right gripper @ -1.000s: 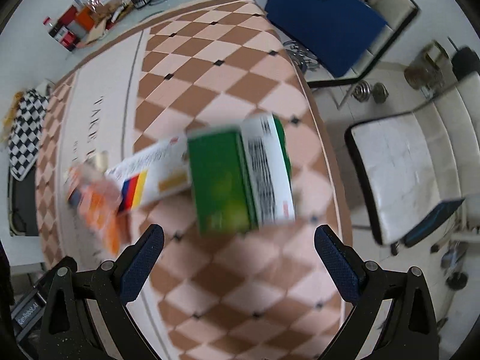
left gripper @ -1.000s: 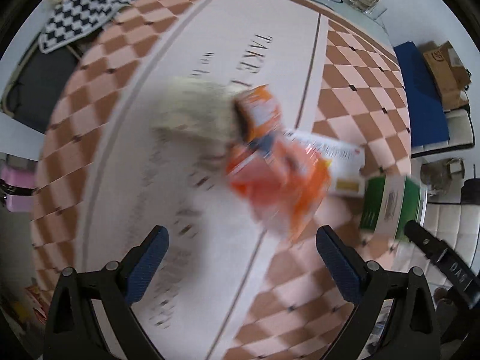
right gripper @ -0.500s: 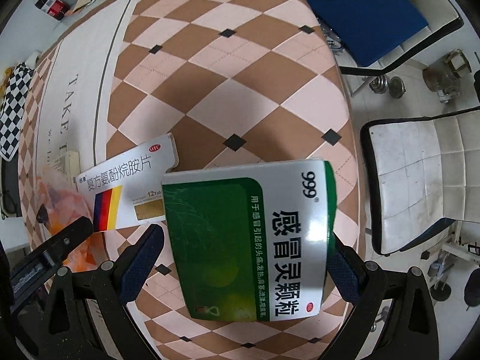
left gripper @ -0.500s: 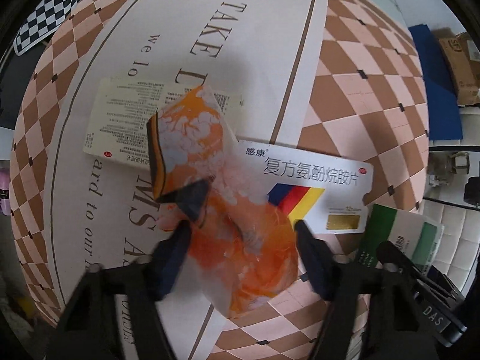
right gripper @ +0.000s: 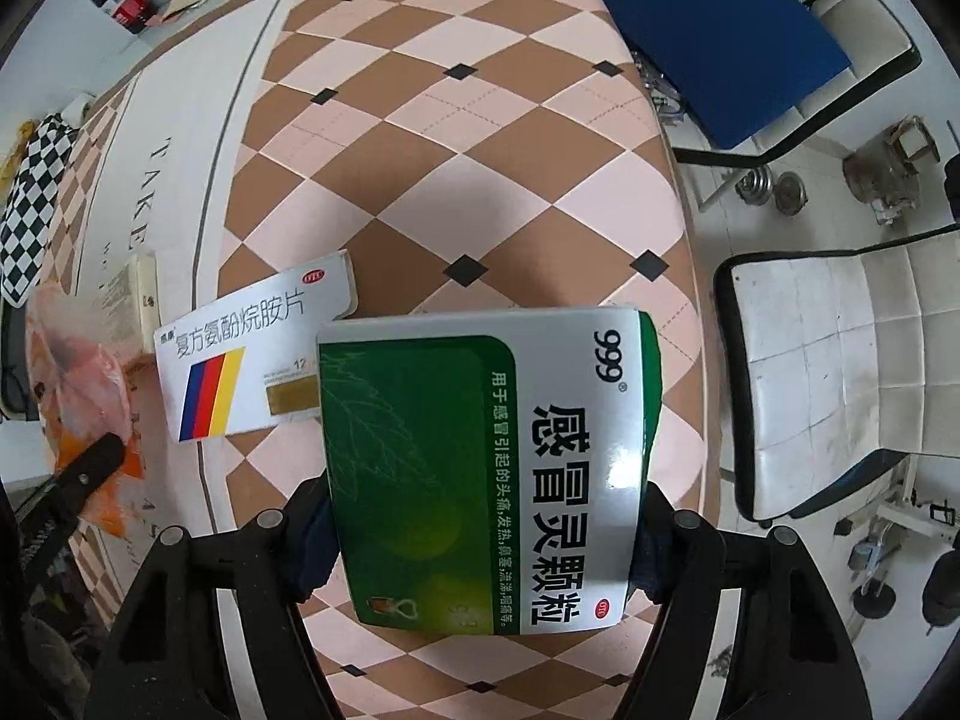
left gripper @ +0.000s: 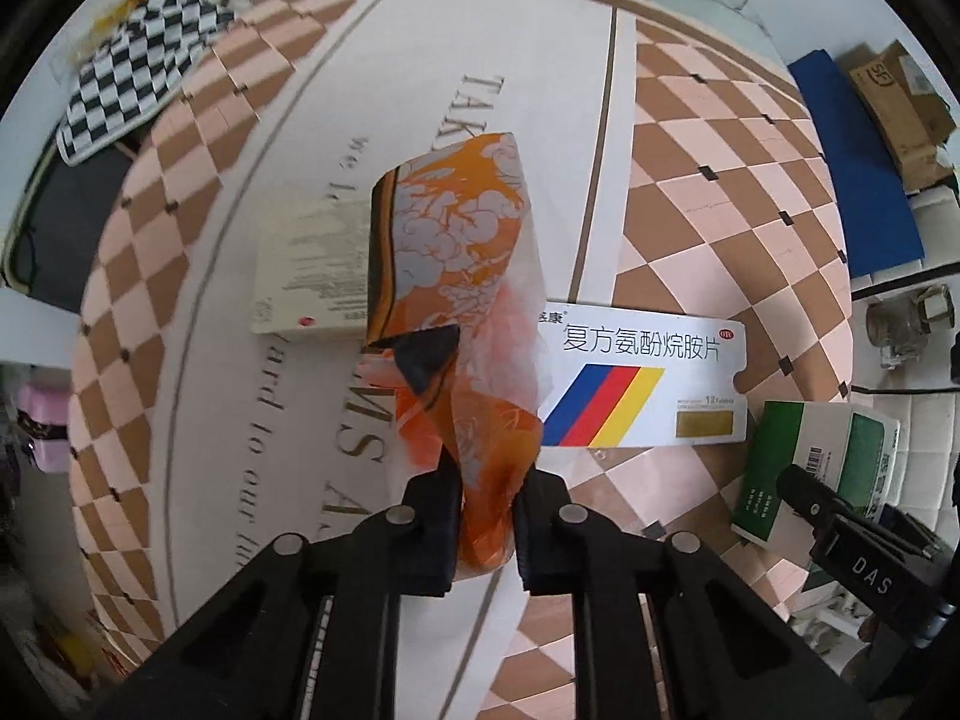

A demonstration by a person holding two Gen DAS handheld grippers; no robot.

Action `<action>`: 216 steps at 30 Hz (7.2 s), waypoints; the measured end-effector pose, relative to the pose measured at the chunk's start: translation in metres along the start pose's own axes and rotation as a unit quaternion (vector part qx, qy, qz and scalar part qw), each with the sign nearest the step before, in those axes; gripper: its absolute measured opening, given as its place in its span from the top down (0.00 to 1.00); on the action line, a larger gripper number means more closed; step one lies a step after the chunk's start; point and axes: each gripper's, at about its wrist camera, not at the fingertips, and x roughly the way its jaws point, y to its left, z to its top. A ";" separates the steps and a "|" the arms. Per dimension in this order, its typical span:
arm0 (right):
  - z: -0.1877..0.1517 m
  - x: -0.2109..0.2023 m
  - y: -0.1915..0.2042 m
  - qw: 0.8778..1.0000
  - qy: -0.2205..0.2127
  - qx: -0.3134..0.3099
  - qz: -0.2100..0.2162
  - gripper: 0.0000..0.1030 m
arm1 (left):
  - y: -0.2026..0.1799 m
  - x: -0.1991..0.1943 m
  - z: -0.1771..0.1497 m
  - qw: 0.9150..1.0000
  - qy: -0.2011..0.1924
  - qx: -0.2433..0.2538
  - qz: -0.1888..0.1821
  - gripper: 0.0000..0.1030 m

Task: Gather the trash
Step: 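Grasp the green medicine box with the right gripper while the left grasps the orange snack bag, then carry both items over the trash bin and open both grippers to drop them, then grasp the striped medicine box with the right gripper while the left grasps the cream box, then carry both boxes over the trash bin and open both grippers to drop them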

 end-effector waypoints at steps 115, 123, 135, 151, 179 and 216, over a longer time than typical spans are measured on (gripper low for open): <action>-0.662 0.116 0.085 1.000 0.007 0.029 -0.001 0.03 | 0.169 0.060 -0.489 0.988 0.076 0.132 -0.006 0.03; -0.666 0.003 0.103 0.999 -0.023 0.031 0.009 0.03 | 0.180 -0.037 -0.473 0.990 0.028 0.141 0.004 0.03; -0.586 -0.115 0.107 0.992 -0.074 0.085 0.065 0.02 | 0.176 -0.109 -0.380 0.992 -0.063 0.103 0.035 0.03; -0.165 -0.072 0.111 0.982 -0.031 -0.183 -0.026 0.02 | 0.081 -0.030 -0.127 0.988 -0.049 -0.039 0.142 0.02; 0.075 0.033 0.064 0.935 0.114 -0.333 -0.051 0.17 | -0.045 0.042 0.056 0.900 -0.055 0.407 0.147 0.02; 0.093 0.023 0.018 0.967 0.052 -0.250 -0.015 0.22 | -0.045 0.043 0.080 0.917 0.005 0.394 0.063 0.24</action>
